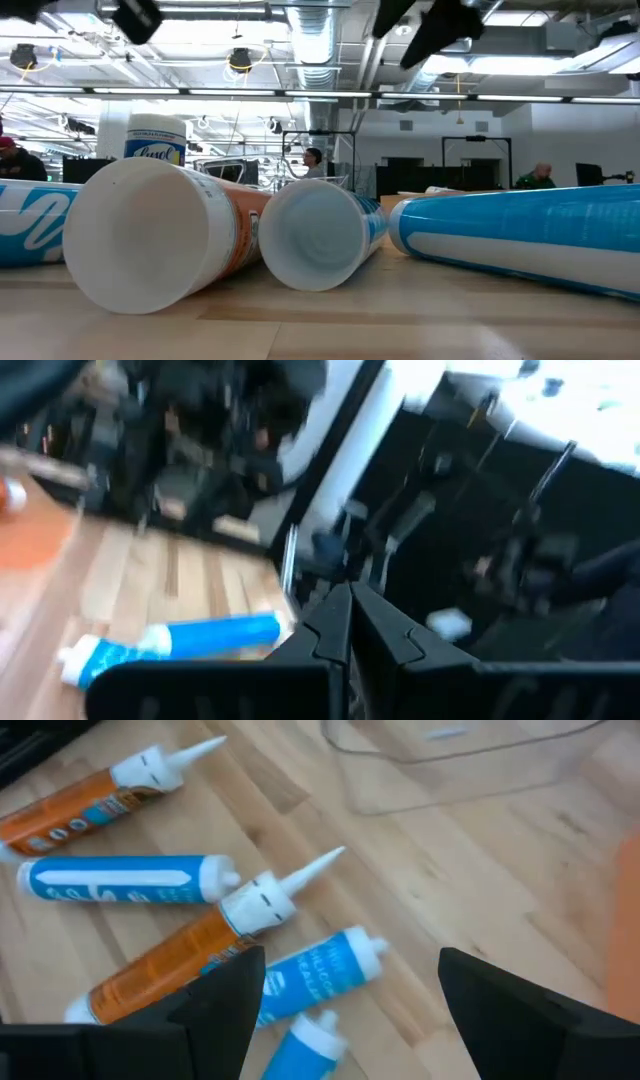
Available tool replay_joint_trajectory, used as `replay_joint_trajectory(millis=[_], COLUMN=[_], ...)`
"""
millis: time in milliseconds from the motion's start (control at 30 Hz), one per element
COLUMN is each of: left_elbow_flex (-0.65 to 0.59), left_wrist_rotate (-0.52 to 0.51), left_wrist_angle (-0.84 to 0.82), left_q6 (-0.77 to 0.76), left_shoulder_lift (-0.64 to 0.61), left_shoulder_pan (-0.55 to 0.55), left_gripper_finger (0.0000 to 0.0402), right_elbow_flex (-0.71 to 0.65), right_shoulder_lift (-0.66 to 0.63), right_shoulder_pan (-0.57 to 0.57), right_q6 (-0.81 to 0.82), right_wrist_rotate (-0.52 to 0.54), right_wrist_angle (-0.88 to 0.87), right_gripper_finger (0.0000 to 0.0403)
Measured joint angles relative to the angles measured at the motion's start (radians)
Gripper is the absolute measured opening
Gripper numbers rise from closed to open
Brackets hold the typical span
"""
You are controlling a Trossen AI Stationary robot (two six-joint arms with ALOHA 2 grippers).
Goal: Pick & place silicon tubes, Sealant and Lysol wipes
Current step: Put the right orange sealant into the orange bin
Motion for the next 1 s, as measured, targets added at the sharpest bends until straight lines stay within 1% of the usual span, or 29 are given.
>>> replay_joint_trajectory(millis=[133,267,433,567,633,767,900,1000], left_elbow_flex=[0.161,0.292,0.388,0.439,0.461,0.484,0.484,0.484], left_wrist_rotate=[-0.005,-0.005,-0.007,-0.052,-0.067,-0.099,-0.191,-0.272], left_wrist_angle=[-0.060,-0.078,-0.066,-0.048,-0.048,-0.047,-0.082,-0.136], left_q6=[-0.008,-0.048,-0.116,-0.132,-0.175,-0.330,-0.446,-0.549], left_shoulder_lift=[0.280,0.503,0.717,0.858,0.914,0.975,0.981,0.979], left_shoulder_pan=[-0.013,-0.013,-0.013,-0.013,-0.013,-0.012,-0.020,-0.039], left_gripper_finger=[0.0000,0.0000,0.0000,0.0000,0.0000,0.0000,0.0000,0.0000], right_elbow_flex=[0.000,0.000,-0.011,-0.093,-0.153,-0.282,-0.393,-0.444], right_shoulder_lift=[-0.074,-0.152,-0.255,-0.350,-0.397,-0.505,-0.603,-0.653], right_shoulder_pan=[0.032,0.060,0.109,0.159,0.193,0.262,0.323,0.355], right_q6=[0.001,0.002,-0.005,-0.003,0.019,0.100,0.122,0.095], right_wrist_rotate=[0.068,0.128,0.190,0.208,0.219,0.245,0.268,0.277], right_wrist_angle=[-0.076,-0.191,-0.282,-0.273,-0.268,-0.256,-0.156,-0.082], right_gripper_finger=[0.0291,0.0291,0.0291,0.0291,0.0291,0.0291,0.0291,0.0291])
